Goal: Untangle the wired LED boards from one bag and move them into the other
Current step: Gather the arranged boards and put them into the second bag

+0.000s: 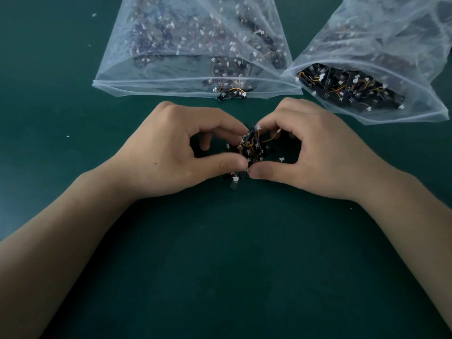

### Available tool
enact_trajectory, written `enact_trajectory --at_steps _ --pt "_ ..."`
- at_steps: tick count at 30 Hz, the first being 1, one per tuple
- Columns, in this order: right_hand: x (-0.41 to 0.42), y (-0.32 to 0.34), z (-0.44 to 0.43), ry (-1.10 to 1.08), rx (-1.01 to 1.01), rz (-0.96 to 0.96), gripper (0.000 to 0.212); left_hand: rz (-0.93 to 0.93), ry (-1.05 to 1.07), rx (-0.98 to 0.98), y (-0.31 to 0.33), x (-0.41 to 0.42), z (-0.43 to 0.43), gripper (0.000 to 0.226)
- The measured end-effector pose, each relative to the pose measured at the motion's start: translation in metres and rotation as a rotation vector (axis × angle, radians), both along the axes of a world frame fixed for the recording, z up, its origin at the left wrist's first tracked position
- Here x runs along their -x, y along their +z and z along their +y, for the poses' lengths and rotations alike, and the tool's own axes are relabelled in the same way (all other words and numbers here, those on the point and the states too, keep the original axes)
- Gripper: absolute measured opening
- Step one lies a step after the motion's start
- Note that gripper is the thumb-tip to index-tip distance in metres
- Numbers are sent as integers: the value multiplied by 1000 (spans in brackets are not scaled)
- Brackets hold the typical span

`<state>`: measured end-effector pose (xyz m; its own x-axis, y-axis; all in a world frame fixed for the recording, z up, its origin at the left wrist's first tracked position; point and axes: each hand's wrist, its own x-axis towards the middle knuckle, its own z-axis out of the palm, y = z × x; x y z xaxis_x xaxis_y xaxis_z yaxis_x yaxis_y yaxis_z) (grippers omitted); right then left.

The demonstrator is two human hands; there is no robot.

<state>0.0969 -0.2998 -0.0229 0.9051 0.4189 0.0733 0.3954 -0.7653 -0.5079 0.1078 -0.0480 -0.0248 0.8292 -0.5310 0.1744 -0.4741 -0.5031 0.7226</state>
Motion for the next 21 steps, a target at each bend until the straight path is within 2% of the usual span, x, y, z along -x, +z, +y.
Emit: enact_trajectory --at_steps 3,5,9,11,14,16,21 --pt "0 1 0 -23 -7 4 64 -1 -69 -38 3 0 3 59" --pt "0 1 1 -33 -15 14 64 -30 -86 -84 5 -1 3 65" --pt "0 -1 1 -65 -34 10 65 -41 -60 -101 2 -1 1 55" --pt "0 -2 0 -99 -28 6 74 -31 -42 -83 0 -2 1 49" --pt "0 -2 3 -63 84 -33 88 10 -22 -51 -2 -4 2 46" --pt "0 -2 4 -26 134 -64 82 17 -23 -23 -4 -4 2 42" --pt "-1 -2 3 8 98 -75 50 -38 -33 -19 -8 -5 0 28"
